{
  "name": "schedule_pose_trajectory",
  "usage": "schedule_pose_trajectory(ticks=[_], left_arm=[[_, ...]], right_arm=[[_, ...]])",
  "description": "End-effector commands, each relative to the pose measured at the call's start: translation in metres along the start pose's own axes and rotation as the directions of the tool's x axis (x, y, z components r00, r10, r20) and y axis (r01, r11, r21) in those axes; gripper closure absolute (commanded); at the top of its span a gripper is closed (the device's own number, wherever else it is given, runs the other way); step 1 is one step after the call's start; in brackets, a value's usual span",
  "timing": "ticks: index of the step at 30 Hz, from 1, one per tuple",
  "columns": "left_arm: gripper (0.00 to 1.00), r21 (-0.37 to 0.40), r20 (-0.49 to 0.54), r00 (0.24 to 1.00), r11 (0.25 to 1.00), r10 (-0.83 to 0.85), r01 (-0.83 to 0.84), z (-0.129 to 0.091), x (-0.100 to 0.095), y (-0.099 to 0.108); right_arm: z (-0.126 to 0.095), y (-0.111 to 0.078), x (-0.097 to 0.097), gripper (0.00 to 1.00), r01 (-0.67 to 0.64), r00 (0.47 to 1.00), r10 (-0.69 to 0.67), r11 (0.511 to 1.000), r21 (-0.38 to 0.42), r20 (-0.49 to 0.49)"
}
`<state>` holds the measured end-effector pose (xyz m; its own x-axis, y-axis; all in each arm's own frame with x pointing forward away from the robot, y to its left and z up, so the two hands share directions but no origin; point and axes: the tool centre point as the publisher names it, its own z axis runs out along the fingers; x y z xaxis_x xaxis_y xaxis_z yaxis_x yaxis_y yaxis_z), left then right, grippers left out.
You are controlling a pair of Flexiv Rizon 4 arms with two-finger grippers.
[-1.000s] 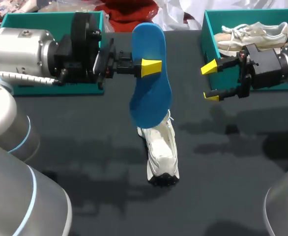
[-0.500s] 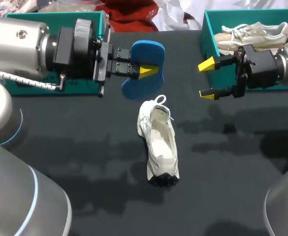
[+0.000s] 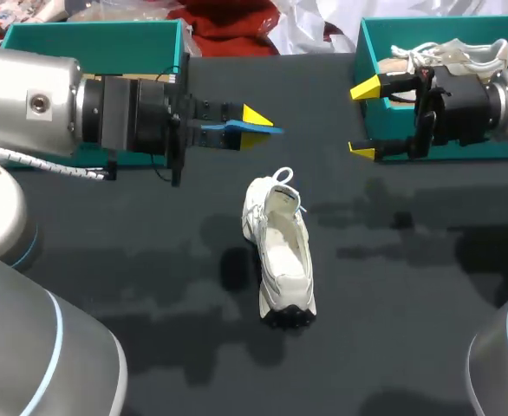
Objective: Take the shoe out of the shoebox, open the shoe tongue, remove and reinsert the insole, then place the shoe into the shoebox
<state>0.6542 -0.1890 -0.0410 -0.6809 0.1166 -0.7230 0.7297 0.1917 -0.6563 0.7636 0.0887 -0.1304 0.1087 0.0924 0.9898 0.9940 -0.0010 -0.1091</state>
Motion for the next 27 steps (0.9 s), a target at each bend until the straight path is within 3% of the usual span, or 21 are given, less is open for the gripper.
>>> schedule_pose_trajectory(ticks=[1,7,11,12,19,27], left_arm=[[1.00,0.010,0.118,0.922,0.928,0.370,-0.374,0.000,0.012,0.003],[1.00,0.010,0.118,0.922,0.928,0.370,-0.374,0.000,0.012,0.003],[1.00,0.038,0.150,0.841,0.846,0.521,-0.531,0.012,0.025,0.011],[1.00,0.016,0.163,0.811,0.820,0.562,-0.572,0.014,0.029,0.015],[1.00,-0.025,0.224,0.732,0.754,0.644,-0.656,0.024,0.047,0.046],[1.00,-0.067,0.271,0.656,0.694,0.705,-0.717,0.022,0.050,0.057]], right_arm=[[0.003,0.002,-0.001,0.00,0.000,1.000,0.000,1.000,0.001,0.001],[0.003,0.002,-0.001,0.00,0.000,1.000,0.000,1.000,0.001,0.001],[0.008,0.010,0.000,0.00,-0.039,0.999,0.039,0.999,0.000,-0.026],[0.008,0.012,0.000,0.00,-0.053,0.998,0.053,0.999,-0.005,-0.038],[0.021,0.018,0.005,0.00,-0.069,0.995,0.068,0.998,-0.009,-0.073],[0.038,0.024,0.003,0.00,-0.087,0.990,0.086,0.996,0.000,-0.113]])
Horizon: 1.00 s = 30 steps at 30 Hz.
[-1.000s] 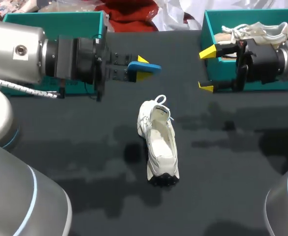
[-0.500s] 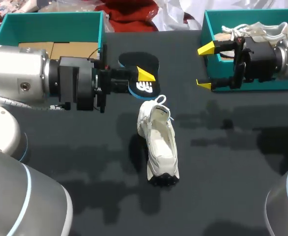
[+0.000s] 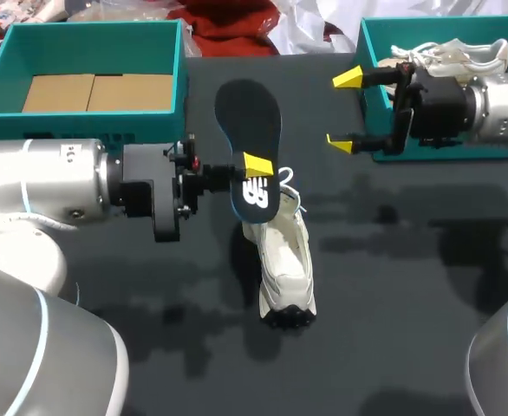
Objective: Take the shoe out of the shoebox, open the shoe tongue, remove and reinsert the insole, then place the shoe into the shoebox
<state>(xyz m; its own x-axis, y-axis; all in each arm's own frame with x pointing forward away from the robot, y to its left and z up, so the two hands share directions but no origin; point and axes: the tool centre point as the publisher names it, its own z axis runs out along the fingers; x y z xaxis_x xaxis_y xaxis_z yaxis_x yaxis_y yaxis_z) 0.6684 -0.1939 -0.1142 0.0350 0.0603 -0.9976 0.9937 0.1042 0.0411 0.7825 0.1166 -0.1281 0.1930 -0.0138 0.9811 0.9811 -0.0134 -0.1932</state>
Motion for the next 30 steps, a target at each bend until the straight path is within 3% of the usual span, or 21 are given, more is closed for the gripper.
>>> schedule_pose_trajectory(ticks=[1,9,21,30], left_arm=[[1.00,-0.013,0.117,0.992,0.999,0.037,-0.036,-0.001,0.005,-0.005],[1.00,-0.013,0.117,0.992,0.999,0.037,-0.036,-0.001,0.005,-0.005],[1.00,-0.062,0.038,0.998,0.997,0.042,-0.039,0.022,0.015,0.016],[1.00,-0.092,0.004,0.997,0.993,0.072,-0.071,0.029,0.018,0.034]], right_arm=[[0.011,0.006,-0.004,0.00,-0.002,1.000,0.002,1.000,0.004,-0.007],[0.011,0.006,-0.004,0.00,-0.002,1.000,0.002,1.000,0.004,-0.007],[0.041,0.001,-0.012,0.00,0.159,0.986,-0.161,0.986,0.045,0.035],[0.043,0.000,-0.016,0.00,0.162,0.985,-0.166,0.984,0.072,0.040]])
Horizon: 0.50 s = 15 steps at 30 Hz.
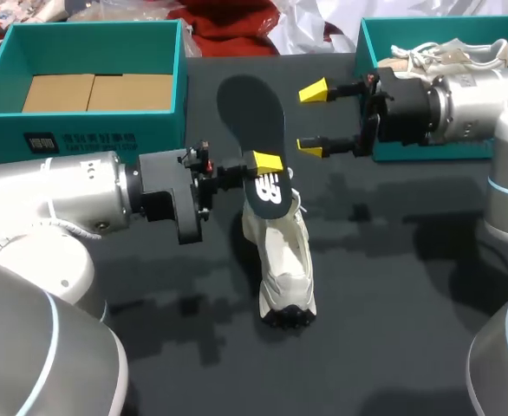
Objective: Take the shoe out of the shoebox, open the shoe tongue, remove and reinsert the insole, then place the shoe into the shoebox
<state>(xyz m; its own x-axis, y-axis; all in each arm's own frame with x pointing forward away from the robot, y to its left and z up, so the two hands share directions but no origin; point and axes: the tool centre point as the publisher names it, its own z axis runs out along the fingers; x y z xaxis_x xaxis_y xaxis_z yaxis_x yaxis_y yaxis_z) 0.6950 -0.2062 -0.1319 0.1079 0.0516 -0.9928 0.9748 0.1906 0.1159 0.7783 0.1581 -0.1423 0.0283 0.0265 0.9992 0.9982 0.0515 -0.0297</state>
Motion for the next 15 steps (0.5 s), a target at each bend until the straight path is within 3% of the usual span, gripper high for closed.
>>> schedule_pose_trajectory(ticks=[1,15], left_arm=[[1.00,-0.002,-0.016,1.000,1.000,0.000,0.000,0.015,0.002,0.010],[1.00,-0.001,-0.050,0.999,1.000,0.012,-0.012,0.034,0.011,0.014]], right_arm=[[0.001,0.002,-0.001,0.00,0.000,1.000,0.000,1.000,0.005,0.002],[0.020,-0.008,-0.008,0.00,0.120,0.993,-0.120,0.992,0.044,-0.014]])
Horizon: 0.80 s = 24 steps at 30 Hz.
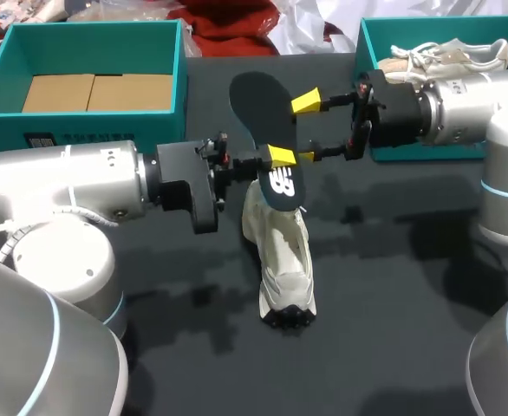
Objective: Take the shoe out of the shoebox, open the shoe tongue, remove and reinsert the insole, then place the shoe into the shoebox
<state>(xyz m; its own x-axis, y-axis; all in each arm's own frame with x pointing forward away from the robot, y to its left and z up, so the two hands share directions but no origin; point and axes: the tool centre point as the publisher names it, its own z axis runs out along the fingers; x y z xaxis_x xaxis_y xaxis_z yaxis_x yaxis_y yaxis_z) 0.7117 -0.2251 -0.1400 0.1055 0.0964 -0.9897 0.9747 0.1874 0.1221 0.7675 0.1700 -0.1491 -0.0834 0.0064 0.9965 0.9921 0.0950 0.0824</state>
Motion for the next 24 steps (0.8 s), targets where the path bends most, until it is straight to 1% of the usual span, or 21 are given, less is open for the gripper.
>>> schedule_pose_trajectory(ticks=[1,2,4,5,12,14,16,20,23,24], left_arm=[[1.00,-0.008,0.002,1.000,1.000,0.011,-0.011,0.013,0.003,0.002],[1.00,-0.011,0.000,1.000,1.000,0.017,-0.017,0.014,0.004,0.002],[1.00,-0.018,0.001,1.000,1.000,0.022,-0.022,0.014,0.005,0.003],[1.00,-0.023,-0.002,1.000,0.999,0.027,-0.027,0.015,0.006,0.004],[1.00,-0.036,-0.008,0.999,0.999,0.039,-0.039,0.019,0.012,0.010],[1.00,-0.041,-0.012,0.999,0.998,0.042,-0.042,0.021,0.015,0.011],[1.00,-0.043,-0.015,0.999,0.998,0.042,-0.042,0.023,0.017,0.014],[1.00,-0.048,-0.017,0.999,0.998,0.045,-0.046,0.025,0.019,0.017],[1.00,-0.053,-0.016,0.999,0.998,0.046,-0.047,0.025,0.020,0.018],[1.00,-0.053,-0.015,0.999,0.997,0.046,-0.047,0.025,0.020,0.018]], right_arm=[[0.011,0.003,0.000,0.15,0.016,1.000,-0.016,1.000,0.009,0.004],[0.012,0.003,0.001,0.22,0.019,1.000,-0.019,1.000,0.012,0.008],[0.014,0.004,0.002,0.44,0.022,1.000,-0.022,1.000,0.017,0.014],[0.016,0.004,0.002,0.52,0.023,1.000,-0.023,1.000,0.017,0.015],[0.025,0.005,0.007,0.57,0.035,0.999,-0.036,0.999,0.035,0.029],[0.027,0.004,0.007,0.61,0.038,0.999,-0.039,0.999,0.036,0.029],[0.028,0.003,0.006,0.68,0.036,0.999,-0.037,0.999,0.031,0.029],[0.028,-0.002,0.006,0.71,0.035,0.999,-0.035,0.999,0.019,0.026],[0.028,-0.004,0.006,0.78,0.034,0.999,-0.035,0.999,0.009,0.027],[0.028,-0.005,0.006,0.79,0.035,0.999,-0.036,0.999,0.005,0.027]])
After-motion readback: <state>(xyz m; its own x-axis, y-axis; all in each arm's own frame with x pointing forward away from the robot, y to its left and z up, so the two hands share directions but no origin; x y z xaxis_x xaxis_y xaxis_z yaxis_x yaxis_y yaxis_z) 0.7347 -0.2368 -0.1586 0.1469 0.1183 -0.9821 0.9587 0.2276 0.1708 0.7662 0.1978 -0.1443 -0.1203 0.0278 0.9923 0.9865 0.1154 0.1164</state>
